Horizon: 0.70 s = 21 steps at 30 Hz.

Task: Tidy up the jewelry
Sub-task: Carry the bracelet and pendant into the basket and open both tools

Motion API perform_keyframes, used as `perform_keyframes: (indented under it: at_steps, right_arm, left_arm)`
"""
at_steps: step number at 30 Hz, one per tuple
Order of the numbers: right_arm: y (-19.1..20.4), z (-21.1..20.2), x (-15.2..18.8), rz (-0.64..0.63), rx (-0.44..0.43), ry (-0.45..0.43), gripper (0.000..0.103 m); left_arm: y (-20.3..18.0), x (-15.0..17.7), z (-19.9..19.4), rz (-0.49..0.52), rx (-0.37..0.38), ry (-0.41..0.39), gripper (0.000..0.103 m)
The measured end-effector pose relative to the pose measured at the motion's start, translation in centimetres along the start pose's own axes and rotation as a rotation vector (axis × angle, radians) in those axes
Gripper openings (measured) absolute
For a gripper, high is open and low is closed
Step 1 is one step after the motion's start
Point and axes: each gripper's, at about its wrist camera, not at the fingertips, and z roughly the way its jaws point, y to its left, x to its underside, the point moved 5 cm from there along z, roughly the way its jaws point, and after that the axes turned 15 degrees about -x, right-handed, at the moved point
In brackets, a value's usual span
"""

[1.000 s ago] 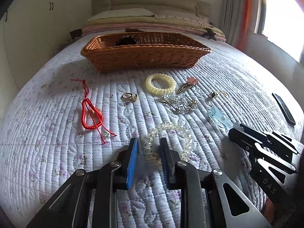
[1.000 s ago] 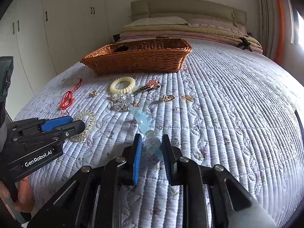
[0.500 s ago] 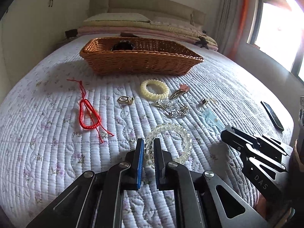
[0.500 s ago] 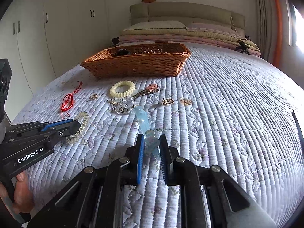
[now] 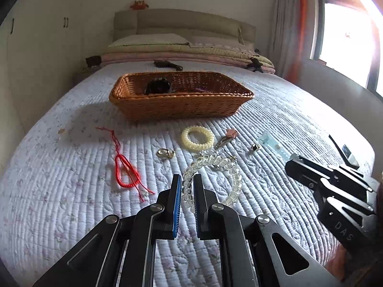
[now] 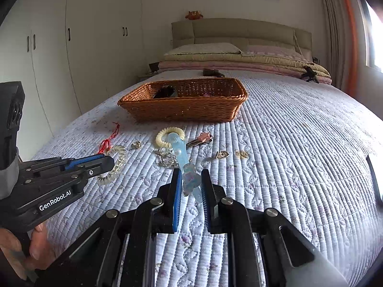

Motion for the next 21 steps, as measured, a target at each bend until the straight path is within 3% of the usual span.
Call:
perform_keyframes:
  at_steps: [4, 8, 13, 17, 21]
  right_arm:
    - [0.0, -0.5, -4.3, -0.028, -0.024, -0.031, 0.019]
    - [-1.0, 0.0, -10.6, -0.033, -0.039, -0.088, 0.019]
    - [-4.4, 4.0, -17.0, 0.026, -0.039, -0.116, 0.019]
    - [-7.4, 8.8, -19.1, 0.091, -0.046, -0.081, 0.019]
    - [-10.6, 14.6, -19.0, 0.183, -0.043, 0.020, 0.019]
  left_arm:
    - [0.9, -3.6, -0.4, 0.000, 0.004, -0.046, 0.010]
    - [1.7, -9.7, 0.0, -0.027, 0.027, -0.112, 0.010]
    - [1.7, -16.3, 3.6, -0.076, 0.022, -0.143, 0.010]
    - [0.5, -18.7, 8.5, -0.071, 0.053, -0.106, 0.010]
    - [-1.4, -18.1, 13.6, -0.049, 0.071, -0.006, 0.010]
